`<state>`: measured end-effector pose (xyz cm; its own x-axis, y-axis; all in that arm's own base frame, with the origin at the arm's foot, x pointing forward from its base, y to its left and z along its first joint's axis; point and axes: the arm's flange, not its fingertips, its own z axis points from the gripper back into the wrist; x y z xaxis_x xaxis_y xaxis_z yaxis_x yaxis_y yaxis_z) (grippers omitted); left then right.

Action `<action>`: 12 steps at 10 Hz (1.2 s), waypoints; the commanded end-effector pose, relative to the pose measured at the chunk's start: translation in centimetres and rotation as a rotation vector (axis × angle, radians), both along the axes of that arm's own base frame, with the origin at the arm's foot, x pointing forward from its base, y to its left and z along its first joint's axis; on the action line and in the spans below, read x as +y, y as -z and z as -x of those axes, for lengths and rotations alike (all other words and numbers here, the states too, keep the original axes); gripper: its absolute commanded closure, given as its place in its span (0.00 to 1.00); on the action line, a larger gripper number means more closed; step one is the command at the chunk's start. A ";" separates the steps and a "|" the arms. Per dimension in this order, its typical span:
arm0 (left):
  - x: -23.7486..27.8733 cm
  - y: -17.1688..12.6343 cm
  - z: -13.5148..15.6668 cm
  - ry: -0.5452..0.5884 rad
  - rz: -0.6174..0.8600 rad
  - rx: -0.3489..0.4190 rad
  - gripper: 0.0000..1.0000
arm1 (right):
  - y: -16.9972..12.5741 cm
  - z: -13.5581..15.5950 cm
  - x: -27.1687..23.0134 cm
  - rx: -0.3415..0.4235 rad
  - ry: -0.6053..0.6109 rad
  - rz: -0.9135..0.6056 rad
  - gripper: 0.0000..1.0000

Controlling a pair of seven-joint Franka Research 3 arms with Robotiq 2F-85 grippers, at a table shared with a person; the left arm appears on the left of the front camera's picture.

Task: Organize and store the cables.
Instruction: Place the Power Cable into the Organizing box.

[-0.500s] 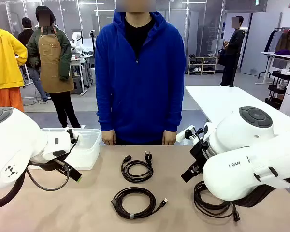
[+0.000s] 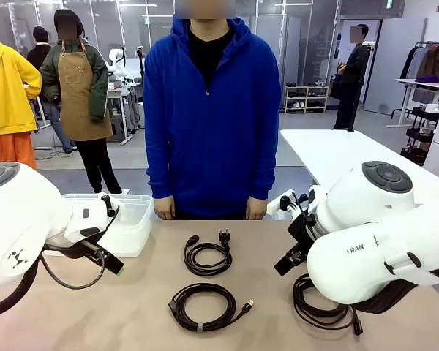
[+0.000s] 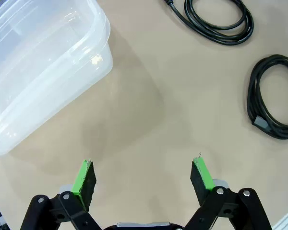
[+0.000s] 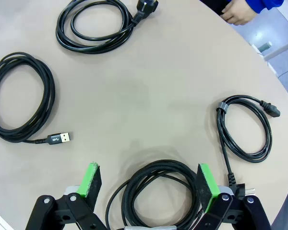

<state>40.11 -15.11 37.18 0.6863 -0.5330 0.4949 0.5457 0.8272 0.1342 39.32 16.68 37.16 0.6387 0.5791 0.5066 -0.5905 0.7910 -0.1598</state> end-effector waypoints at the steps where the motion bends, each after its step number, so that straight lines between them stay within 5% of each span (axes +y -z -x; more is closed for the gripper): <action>1: 0.0 0.0 0.0 -0.001 0.000 0.000 0.00 | 0.0 0.0 0.0 0.000 0.002 -0.001 0.00; 8: 0.0 0.0 0.0 0.000 0.000 0.000 0.00 | 0.0 0.0 0.0 0.000 0.000 0.000 0.00; 12: 4.2 -6.3 0.6 0.223 0.021 0.180 0.00 | -6.7 1.0 -4.7 0.058 -0.140 -0.040 0.00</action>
